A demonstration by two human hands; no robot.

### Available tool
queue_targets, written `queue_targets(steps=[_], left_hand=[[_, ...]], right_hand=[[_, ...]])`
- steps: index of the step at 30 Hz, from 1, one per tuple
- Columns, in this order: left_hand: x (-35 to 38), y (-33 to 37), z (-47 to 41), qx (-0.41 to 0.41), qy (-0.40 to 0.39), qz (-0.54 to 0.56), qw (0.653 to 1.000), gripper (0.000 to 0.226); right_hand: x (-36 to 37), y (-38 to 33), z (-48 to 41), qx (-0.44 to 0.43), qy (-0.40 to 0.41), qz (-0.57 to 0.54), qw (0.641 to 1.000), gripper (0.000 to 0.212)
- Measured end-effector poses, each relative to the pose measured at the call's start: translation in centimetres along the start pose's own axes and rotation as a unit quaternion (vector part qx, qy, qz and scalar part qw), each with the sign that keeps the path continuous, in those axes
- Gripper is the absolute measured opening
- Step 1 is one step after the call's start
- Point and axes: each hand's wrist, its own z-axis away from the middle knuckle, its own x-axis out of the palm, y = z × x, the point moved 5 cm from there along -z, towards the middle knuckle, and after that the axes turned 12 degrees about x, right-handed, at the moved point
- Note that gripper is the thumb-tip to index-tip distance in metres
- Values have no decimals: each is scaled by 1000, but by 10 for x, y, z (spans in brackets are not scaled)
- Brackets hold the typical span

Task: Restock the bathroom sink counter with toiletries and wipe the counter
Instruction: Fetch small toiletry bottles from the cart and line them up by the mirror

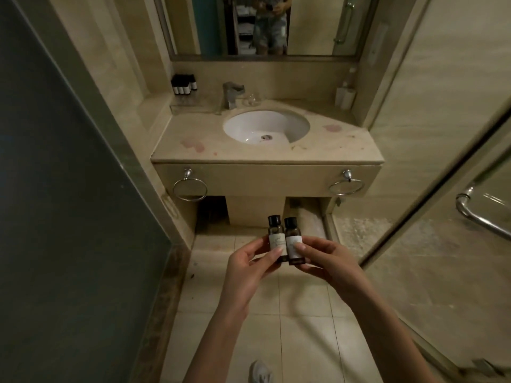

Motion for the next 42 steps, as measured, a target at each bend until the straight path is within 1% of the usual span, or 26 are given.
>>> queue_targets(steps=[8, 13, 18, 23, 27, 30, 32, 36, 42], left_hand=[[-16, -3, -54, -4, -23, -34, 999, 30], [-33, -8, -86, -16, 6, -40, 999, 32], [-53, -16, -135, -41, 49, -34, 997, 31], [-67, -12, -213, -44, 70, -27, 996, 34], [-76, 1, -294, -24, 69, -39, 997, 31], [-76, 13, -351, -6, 47, -76, 996, 24], [-74, 17, -381, -3, 37, -70, 997, 25], [-78, 18, -432, -6, 62, -46, 997, 37], [-98, 16, -475, -28, 87, -37, 995, 39]], right_hand=[[10, -26, -57, 27, -49, -24, 998, 37], [24, -37, -96, 29, -83, -5, 996, 35], [41, -55, -154, 43, -110, -2, 993, 38], [58, -107, -227, 29, -134, 4, 991, 35], [70, -159, -292, 21, -132, -3, 991, 24], [72, -199, -335, 6, -145, 7, 989, 31], [72, -223, -359, -5, -157, 22, 987, 35], [77, -254, -405, -11, -169, 16, 985, 38], [94, -267, -453, 30, -199, 1, 980, 39]])
